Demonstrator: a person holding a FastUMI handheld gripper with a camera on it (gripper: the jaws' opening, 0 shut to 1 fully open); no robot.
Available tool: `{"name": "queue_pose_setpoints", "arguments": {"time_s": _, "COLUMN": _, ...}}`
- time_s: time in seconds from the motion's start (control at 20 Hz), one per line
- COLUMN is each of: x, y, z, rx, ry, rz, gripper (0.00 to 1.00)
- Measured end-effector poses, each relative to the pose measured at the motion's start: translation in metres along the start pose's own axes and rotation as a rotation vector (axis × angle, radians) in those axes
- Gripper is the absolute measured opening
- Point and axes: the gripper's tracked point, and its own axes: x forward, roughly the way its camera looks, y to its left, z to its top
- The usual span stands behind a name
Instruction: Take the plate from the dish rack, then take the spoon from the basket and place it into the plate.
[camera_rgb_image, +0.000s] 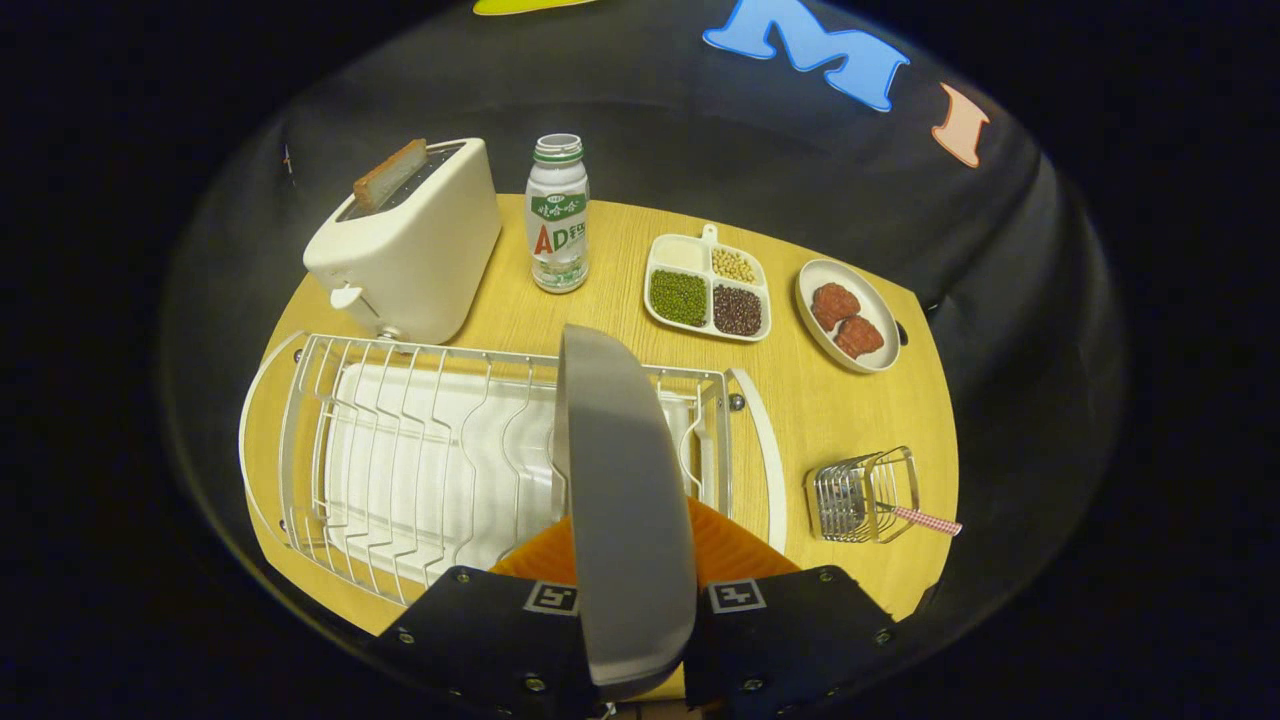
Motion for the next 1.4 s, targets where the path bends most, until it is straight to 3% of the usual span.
{"name": "queue_pose_setpoints", "arguments": {"time_s": 0.35, "x": -0.021, "y": -0.012, "z": 0.013, "rx": -0.018, "ry": -0.078, "rz": -0.063, "gripper": 0.31}}
{"name": "queue_pose_setpoints", "arguments": {"time_s": 0.85, "x": -0.087, "y": -0.056, "z": -0.003, "rx": 0.067, "ry": -0.152, "rz": 0.024, "gripper": 0.31}}
{"name": "queue_pose_setpoints", "arguments": {"time_s": 1.4, "x": -0.138, "y": -0.138, "z": -0.079, "rx": 0.204, "ry": -0.169, "rz": 0.152, "gripper": 0.31}}
